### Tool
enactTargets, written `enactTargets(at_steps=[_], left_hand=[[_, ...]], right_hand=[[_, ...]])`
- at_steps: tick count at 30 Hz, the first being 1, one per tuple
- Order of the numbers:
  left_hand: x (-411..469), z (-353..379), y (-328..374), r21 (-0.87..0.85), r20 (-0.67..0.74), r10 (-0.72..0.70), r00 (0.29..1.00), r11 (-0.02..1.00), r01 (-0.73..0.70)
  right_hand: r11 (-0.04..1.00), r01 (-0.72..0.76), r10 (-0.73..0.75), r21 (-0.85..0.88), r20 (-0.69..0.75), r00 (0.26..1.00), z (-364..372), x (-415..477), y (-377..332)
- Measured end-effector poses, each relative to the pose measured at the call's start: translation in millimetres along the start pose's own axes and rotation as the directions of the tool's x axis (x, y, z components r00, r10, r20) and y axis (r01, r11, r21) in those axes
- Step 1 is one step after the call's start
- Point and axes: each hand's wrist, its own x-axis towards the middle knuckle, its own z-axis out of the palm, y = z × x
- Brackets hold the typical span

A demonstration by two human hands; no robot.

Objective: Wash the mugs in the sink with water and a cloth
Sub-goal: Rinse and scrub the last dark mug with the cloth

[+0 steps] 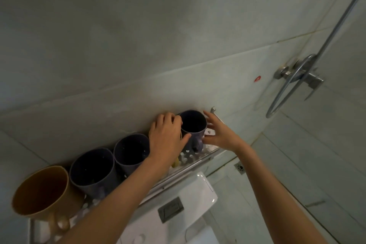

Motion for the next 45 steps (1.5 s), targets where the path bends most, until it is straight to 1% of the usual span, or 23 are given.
enactTargets(at_steps=[2,3,5,7,8,11,13,16,19,21,23,25,27,29,32,33,36,39,41,42,45], left_hand=[[0,-4,1,-0.032,0.018,-0.003,1.000,0.999,0.003],[0,-6,1,-0.079,0.019,-0.003,1.000,0.997,0.005],[-4,-14,1,-0.258,0.000,-0.012,1.000,0.966,0.011],[-13,-29,0,-0.459,-0.041,-0.012,0.999,0.889,-0.008],[-20,-38,-3,-0.524,-0.068,-0.008,0.998,0.852,-0.028],[-53,-62,-17,-0.660,-0.105,-0.038,0.994,0.750,-0.041],[-83,-78,-29,-0.748,-0.098,-0.077,0.992,0.664,-0.022],[-139,-101,-54,-0.842,-0.048,-0.138,0.989,0.538,0.034],[-198,-113,-85,-0.871,0.003,-0.212,0.977,0.479,0.107],[-237,-117,-104,-0.882,0.043,-0.273,0.961,0.442,0.165],[-265,-119,-121,-0.876,0.074,-0.330,0.941,0.430,0.219],[-279,-121,-135,-0.852,0.057,-0.369,0.928,0.467,0.238],[-279,-121,-145,-0.814,-0.004,-0.378,0.926,0.538,0.216],[-271,-120,-154,-0.759,-0.043,-0.354,0.934,0.620,0.199],[-250,-112,-166,-0.565,-0.070,-0.311,0.948,0.795,0.220],[-243,-110,-169,-0.505,-0.070,-0.302,0.951,0.833,0.227],[-225,-104,-169,-0.421,-0.035,-0.286,0.957,0.873,0.246],[-210,-96,-165,-0.284,-0.004,-0.245,0.970,0.930,0.233],[-207,-92,-161,-0.174,0.041,-0.237,0.971,0.955,0.240],[-206,-91,-161,-0.152,0.058,-0.253,0.966,0.954,0.259],[-205,-90,-162,-0.175,0.086,-0.299,0.950,0.935,0.310]], right_hand=[[0.998,-0.001,-0.001,-0.058,-0.030,1.000,-1,-6,-6],[0.997,0.001,-0.007,-0.078,-0.073,0.997,-3,-9,-11],[0.996,0.027,-0.043,-0.080,-0.205,0.978,-7,-19,-24],[0.994,0.099,-0.109,-0.046,-0.318,0.942,-6,-34,-41],[0.989,0.150,-0.144,-0.008,-0.345,0.928,-3,-44,-51],[0.956,0.276,-0.225,0.099,-0.359,0.906,18,-76,-85],[0.940,0.321,-0.265,0.112,-0.349,0.899,40,-99,-105],[0.911,0.377,-0.312,0.168,-0.317,0.896,85,-136,-132],[0.892,0.369,-0.288,0.259,-0.304,0.908,135,-172,-145],[0.883,0.340,-0.242,0.323,-0.308,0.920,167,-191,-145],[0.874,0.302,-0.179,0.381,-0.325,0.929,194,-203,-142],[0.887,0.271,-0.136,0.373,-0.349,0.927,211,-204,-136],[0.913,0.253,-0.126,0.320,-0.368,0.921,218,-197,-133],[0.943,0.223,-0.123,0.247,-0.363,0.924,217,-183,-132],[0.974,0.221,-0.187,0.054,-0.361,0.914,208,-150,-135],[0.972,0.233,-0.219,-0.001,-0.353,0.910,205,-138,-137],[0.948,0.280,-0.312,-0.154,-0.252,0.916,205,-103,-139],[0.927,0.246,-0.293,-0.281,-0.138,0.946,211,-84,-138],[0.922,0.241,-0.287,-0.303,-0.119,0.951,214,-79,-135],[0.920,0.246,-0.291,-0.304,-0.111,0.950,213,-78,-134],[0.913,0.259,-0.301,-0.316,-0.091,0.949,209,-77,-131]])
